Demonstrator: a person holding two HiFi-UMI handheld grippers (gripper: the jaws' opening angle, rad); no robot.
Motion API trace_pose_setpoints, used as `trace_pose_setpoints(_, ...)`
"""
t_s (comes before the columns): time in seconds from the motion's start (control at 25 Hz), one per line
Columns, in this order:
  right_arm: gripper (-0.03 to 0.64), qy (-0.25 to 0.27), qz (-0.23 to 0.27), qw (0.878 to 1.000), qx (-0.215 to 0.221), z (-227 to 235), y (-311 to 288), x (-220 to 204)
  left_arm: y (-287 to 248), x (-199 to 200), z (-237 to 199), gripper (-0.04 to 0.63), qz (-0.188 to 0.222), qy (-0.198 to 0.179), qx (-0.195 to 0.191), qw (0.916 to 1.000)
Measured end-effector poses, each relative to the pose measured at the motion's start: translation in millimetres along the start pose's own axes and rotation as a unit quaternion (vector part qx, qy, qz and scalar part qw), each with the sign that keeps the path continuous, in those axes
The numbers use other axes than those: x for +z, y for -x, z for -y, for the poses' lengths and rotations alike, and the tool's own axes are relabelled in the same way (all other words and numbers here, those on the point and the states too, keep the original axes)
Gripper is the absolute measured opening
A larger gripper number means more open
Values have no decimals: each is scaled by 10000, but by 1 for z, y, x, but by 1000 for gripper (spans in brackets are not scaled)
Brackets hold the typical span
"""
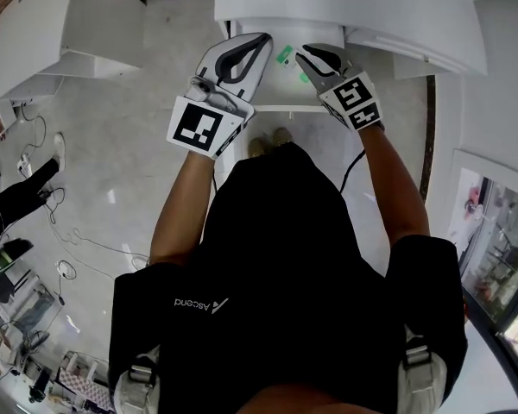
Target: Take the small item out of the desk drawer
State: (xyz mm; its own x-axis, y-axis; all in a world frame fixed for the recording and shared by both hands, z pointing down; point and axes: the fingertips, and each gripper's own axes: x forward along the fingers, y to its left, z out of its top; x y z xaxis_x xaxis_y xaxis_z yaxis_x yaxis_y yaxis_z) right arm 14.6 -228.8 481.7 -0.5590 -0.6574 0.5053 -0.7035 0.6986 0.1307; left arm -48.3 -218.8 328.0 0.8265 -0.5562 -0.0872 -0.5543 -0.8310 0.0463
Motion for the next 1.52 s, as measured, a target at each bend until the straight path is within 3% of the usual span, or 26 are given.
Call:
trace_pose_setpoints(0.12,111,14,-412,9990,153,0,-19,-22,-4,-8,-7,-2,-152,35,60,9999)
trace_pose_setpoints(0.24,153,1,-850,9959,309,3,-40,-49,-11,-10,-16,-2,-16,67,117,9999)
trace_pose_setpoints(0.6,268,-237,-1739,9827,592,19,-85,-126,-37,-37,-32,-2,-439,171,258,9986)
trace_pose_setpoints(0.76,296,-364,-2118,9738,748,23,-101,-157,-50,-38,-37,-2,-301,195,300,9989)
trace_pose_setpoints(1.0,337,-392,-2605,9604,906,24,-123,-192,-58,-50,-44,-2,-425,219,387,9981)
trace_pose_setpoints(1.52,374,-365,-3225,9400,1051,32,-160,-247,-72,-74,-60,-2,-601,302,520,9964)
